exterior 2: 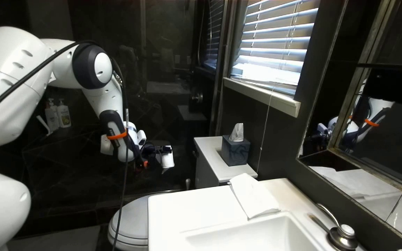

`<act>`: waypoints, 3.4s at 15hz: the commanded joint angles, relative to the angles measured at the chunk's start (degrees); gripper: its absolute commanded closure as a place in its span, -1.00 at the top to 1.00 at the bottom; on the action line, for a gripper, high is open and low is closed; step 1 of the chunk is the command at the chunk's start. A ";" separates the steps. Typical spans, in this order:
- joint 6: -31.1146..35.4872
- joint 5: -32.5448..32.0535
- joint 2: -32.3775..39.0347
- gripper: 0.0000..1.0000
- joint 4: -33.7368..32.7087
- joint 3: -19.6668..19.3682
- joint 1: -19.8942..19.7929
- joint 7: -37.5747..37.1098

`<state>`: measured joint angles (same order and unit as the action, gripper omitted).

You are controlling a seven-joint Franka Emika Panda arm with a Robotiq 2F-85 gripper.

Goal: Remove the tissue from the tissue holder on the floor on the right and put it on the toilet tank

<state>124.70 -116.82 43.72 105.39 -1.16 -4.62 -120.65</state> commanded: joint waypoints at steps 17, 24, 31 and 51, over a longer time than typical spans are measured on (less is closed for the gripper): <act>-6.81 2.91 6.85 -0.89 -24.17 -0.11 -6.79 -7.33; -6.41 12.05 18.63 -0.89 -44.92 -1.24 -10.62 -10.40; -6.47 19.18 31.10 -0.89 -62.03 0.48 -14.26 -7.49; -11.11 27.11 39.10 1.00 -74.44 -3.79 -12.55 4.15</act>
<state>115.86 -90.15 82.25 32.65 -5.01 -17.82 -119.56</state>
